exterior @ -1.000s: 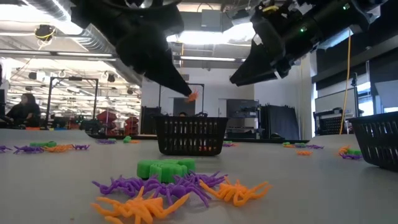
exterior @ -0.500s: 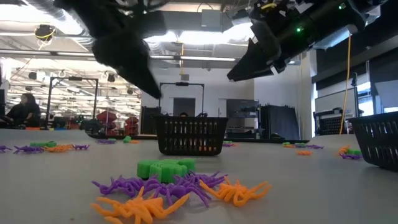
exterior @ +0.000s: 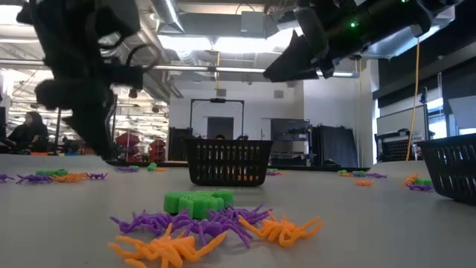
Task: Sort Halloween decoration
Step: Put the violet spider toy into the bottom left black bin
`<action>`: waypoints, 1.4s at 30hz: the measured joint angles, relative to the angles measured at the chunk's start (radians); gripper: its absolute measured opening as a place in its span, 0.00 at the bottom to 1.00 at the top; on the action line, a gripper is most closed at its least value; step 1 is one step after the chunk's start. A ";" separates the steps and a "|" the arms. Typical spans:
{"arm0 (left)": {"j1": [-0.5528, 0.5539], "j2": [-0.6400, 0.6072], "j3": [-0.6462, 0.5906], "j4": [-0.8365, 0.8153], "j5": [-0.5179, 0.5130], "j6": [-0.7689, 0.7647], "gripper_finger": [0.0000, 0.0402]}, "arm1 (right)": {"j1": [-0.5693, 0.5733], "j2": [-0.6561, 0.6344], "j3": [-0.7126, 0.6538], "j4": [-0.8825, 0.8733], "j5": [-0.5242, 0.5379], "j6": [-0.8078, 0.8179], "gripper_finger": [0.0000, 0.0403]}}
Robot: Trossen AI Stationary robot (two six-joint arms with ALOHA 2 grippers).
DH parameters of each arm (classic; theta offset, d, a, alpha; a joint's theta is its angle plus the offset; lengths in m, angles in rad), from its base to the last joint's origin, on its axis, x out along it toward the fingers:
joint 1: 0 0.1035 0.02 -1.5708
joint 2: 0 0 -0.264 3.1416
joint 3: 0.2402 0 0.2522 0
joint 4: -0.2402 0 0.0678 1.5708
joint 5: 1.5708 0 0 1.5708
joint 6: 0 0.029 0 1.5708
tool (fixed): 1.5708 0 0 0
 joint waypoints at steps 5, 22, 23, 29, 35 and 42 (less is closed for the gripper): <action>0.044 0.000 -0.045 0.090 0.034 -0.008 0.32 | 0.000 0.000 0.000 0.065 0.000 -0.038 0.41; 0.058 -0.003 -0.128 0.153 0.068 -0.048 0.27 | -0.039 0.000 0.000 0.090 -0.020 -0.069 0.41; 0.063 -0.003 -0.128 0.150 0.061 -0.045 0.25 | -0.039 0.000 0.000 0.090 -0.020 -0.069 0.41; 0.091 -0.005 -0.124 0.135 0.054 0.010 0.03 | -0.037 0.000 0.000 0.090 -0.021 -0.069 0.41; 0.062 -0.007 -0.031 -0.010 0.013 0.028 0.01 | -0.037 0.000 0.000 0.078 -0.021 -0.064 0.41; -0.137 -0.012 0.179 -0.108 -0.021 -0.007 0.00 | -0.037 0.000 0.001 0.054 -0.022 -0.062 0.41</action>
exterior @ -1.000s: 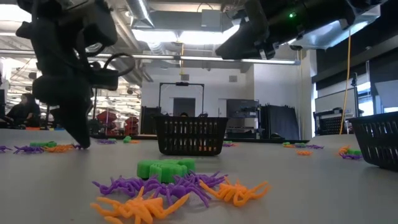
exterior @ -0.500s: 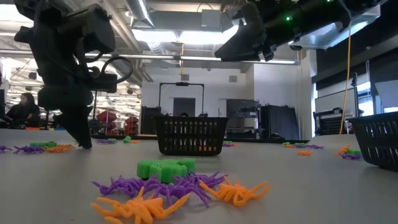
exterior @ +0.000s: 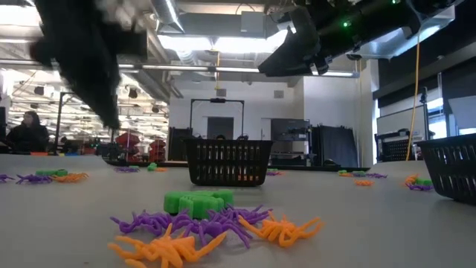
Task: Sort Halloween decoration
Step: Put the violet spider toy into the bottom left black bin
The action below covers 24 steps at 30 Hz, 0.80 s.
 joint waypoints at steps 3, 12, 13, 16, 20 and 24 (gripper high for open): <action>-0.112 -0.002 0.081 -0.010 0.027 -0.018 0.00 | 0.000 0.000 0.000 -0.002 -0.006 0.000 0.41; -0.389 -0.003 0.127 -0.084 0.144 -0.365 0.00 | 0.001 0.000 0.000 0.036 -0.044 0.013 0.41; -0.407 -0.003 0.109 -0.086 0.159 -0.408 0.00 | 0.001 0.000 0.000 0.047 -0.051 0.019 0.41; -0.443 -0.003 0.048 -0.071 0.202 -0.510 0.00 | 0.001 0.000 0.000 0.078 -0.080 0.031 0.41; -0.466 -0.003 -0.035 -0.015 0.256 -0.594 0.00 | 0.001 0.000 0.000 0.109 -0.095 0.031 0.41; -0.465 -0.003 -0.097 0.026 0.307 -0.628 0.00 | 0.001 0.000 0.000 0.109 -0.094 0.031 0.41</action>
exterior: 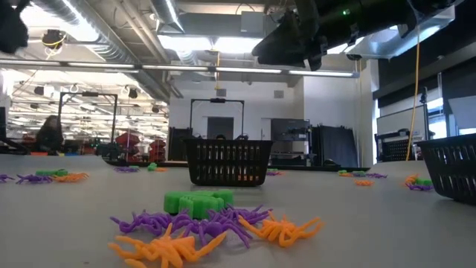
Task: Sort Halloween decoration
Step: Put the violet spider toy into the bottom left black bin
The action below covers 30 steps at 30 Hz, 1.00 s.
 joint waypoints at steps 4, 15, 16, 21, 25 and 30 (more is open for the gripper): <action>0.004 0.000 -0.017 -0.013 -0.012 -0.002 0.00 | 0.000 0.000 0.000 0.000 0.002 -0.001 0.41; 0.037 0.000 -0.017 -0.055 -0.029 0.126 0.00 | 0.000 0.000 0.000 -0.001 0.008 -0.004 0.41; 0.038 0.000 -0.017 -0.053 -0.029 0.144 0.00 | 0.000 0.000 0.000 -0.001 0.008 -0.004 0.41; 0.049 0.000 -0.017 -0.045 0.012 0.222 0.04 | 0.000 0.000 0.000 -0.001 0.008 -0.004 0.41; 0.072 0.000 -0.015 -0.048 0.073 0.225 0.13 | 0.000 0.000 0.000 -0.001 0.008 -0.005 0.41; 0.094 0.000 0.038 -0.055 0.111 0.270 0.22 | 0.000 0.000 0.000 -0.001 0.008 -0.005 0.42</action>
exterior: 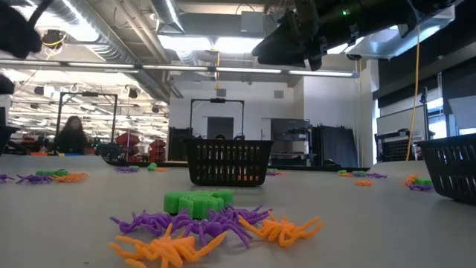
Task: Sort Halloween decoration
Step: Put the violet spider toy into the bottom left black bin
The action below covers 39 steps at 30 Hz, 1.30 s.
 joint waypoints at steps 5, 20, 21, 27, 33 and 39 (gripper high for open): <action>0.003 0.000 0.105 -0.022 -0.062 0.133 0.25 | 0.000 0.000 0.000 0.000 0.000 0.000 0.42; -0.039 -0.246 0.056 -0.182 -0.540 0.230 0.25 | 0.000 0.000 0.000 -0.006 -0.008 0.000 0.42; -0.039 -0.287 0.023 -0.180 -0.547 0.204 0.25 | 0.000 0.000 0.000 -0.006 -0.008 0.000 0.42; -0.039 -0.477 -0.188 -0.162 -0.542 0.043 0.25 | 0.000 0.000 0.000 -0.006 -0.008 0.001 0.42; -0.039 -0.543 -0.350 -0.054 -0.474 0.003 0.25 | 0.000 0.000 0.000 -0.006 -0.008 0.002 0.42; -0.039 -0.544 -0.444 0.018 -0.407 0.006 0.25 | 0.000 0.000 0.000 -0.006 -0.008 0.005 0.42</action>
